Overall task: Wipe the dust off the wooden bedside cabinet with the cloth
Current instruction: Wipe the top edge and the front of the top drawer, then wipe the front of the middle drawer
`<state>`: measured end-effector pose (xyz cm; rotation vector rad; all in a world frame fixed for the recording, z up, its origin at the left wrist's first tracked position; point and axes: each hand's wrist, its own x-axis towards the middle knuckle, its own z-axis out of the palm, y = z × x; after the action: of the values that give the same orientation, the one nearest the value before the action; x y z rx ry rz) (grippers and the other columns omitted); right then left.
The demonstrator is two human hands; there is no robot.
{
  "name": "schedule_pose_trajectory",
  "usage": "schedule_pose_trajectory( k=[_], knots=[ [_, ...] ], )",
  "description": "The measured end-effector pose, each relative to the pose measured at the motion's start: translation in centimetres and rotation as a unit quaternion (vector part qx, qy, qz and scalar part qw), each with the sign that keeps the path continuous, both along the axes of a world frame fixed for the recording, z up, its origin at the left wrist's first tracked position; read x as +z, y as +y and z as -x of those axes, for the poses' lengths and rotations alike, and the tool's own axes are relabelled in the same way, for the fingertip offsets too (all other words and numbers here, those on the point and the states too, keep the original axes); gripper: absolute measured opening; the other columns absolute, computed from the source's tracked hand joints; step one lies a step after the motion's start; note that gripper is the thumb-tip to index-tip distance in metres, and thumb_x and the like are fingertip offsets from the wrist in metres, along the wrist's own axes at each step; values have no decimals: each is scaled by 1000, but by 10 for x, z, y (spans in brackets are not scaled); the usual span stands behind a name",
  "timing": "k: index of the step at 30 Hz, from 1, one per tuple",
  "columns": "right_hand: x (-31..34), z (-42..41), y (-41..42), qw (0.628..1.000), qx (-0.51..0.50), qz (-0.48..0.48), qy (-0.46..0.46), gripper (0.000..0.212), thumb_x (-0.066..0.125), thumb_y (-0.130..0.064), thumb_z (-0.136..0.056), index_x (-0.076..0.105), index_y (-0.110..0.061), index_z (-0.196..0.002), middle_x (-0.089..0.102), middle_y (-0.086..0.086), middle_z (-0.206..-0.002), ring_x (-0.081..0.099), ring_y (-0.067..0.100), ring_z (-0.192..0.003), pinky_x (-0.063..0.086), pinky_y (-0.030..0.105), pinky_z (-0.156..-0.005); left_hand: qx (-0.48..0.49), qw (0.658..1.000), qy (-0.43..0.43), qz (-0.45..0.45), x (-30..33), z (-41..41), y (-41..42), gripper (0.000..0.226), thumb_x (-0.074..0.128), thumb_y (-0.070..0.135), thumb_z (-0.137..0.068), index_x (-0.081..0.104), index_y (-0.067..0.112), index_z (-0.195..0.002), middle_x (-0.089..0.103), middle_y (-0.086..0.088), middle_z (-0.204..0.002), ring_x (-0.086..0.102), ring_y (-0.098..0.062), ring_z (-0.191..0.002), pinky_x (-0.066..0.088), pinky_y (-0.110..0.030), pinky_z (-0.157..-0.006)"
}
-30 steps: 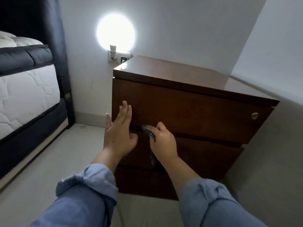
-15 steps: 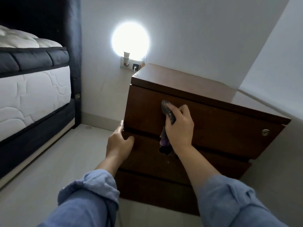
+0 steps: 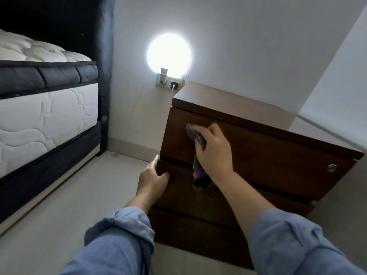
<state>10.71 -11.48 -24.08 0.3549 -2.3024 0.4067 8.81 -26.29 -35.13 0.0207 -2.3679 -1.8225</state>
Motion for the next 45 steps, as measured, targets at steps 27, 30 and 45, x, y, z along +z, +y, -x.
schedule_pose_trajectory(
  k=[27,30,45],
  knots=[
    [-66,-64,168,853,-138,330,-379,15,57,-20,-89,68,-23,-99,68,4,-102,63,21,-93,50,30,-80,36,996,-25,82,-9,-4,23,68,59,42,-83,34,17,-141,46,-11,-138,49,-33,-121,44,-50,-99],
    [-72,-86,219,809,-199,420,-361,15,56,-40,-88,63,-29,-81,66,6,-105,61,27,-98,49,41,-95,78,995,-20,66,-9,-3,36,72,62,51,-82,35,16,-139,41,-14,-139,47,-36,-123,41,-50,-101],
    [-85,-67,296,724,-198,620,-227,73,64,-52,-81,42,-16,-141,51,9,-139,54,28,-121,43,43,-105,172,975,-2,-143,-24,25,52,73,70,57,-73,49,20,-133,60,-5,-126,58,-19,-115,46,-38,-101]
  ],
)
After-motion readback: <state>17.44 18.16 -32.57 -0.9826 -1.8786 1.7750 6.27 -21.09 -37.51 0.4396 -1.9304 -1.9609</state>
